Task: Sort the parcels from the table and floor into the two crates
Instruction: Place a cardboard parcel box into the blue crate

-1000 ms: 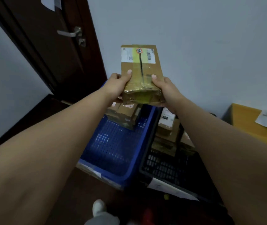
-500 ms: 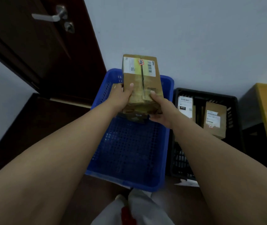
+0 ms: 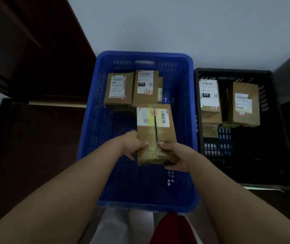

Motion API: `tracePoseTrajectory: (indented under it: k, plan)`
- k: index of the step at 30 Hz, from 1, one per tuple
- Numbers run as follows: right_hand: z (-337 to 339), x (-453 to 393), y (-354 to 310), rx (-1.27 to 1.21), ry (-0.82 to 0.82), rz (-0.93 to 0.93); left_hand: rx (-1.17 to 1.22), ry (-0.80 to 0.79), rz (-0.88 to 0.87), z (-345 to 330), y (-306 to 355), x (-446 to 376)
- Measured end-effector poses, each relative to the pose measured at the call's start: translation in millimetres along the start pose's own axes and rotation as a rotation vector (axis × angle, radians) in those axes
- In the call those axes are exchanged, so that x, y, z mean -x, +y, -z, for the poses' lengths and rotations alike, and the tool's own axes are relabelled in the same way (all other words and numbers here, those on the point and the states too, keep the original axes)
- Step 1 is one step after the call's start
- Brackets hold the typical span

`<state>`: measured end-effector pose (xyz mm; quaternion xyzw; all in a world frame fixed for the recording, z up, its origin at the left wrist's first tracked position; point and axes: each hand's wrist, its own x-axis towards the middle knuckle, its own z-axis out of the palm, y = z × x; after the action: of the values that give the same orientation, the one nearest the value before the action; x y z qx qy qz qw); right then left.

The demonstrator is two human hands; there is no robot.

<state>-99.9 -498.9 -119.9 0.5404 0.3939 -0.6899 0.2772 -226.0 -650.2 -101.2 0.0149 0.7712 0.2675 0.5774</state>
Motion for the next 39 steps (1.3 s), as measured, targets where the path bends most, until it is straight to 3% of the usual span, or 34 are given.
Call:
tracePoseTrajectory:
  k: [7,13,25,31,34,37,39]
  plan:
    - [-36,-78,52,-0.367,0.190,-0.061,-0.138,-0.074,0.006,-8,-31,-74]
    - [-49,-145,57,-0.656,0.361,0.000,-0.393,-0.047,-0.176,-16,-41,-150]
    - [-50,-222,54,-0.570,0.457,0.089,-0.341,0.011,-0.249,-11,-61,-226]
    - [-26,-231,45,-0.546,0.610,0.160,-0.379,0.013,-0.225,-27,-56,-235]
    - [-16,-239,38,-0.536,0.702,0.108,-0.413,0.004,-0.188,-38,-50,-242]
    - [-17,-246,37,-0.504,0.574,0.068,-0.477,0.057,-0.217,-36,-43,-240]
    - [-21,-250,29,-0.586,0.465,-0.003,-0.495,0.200,-0.375,-30,-39,-229]
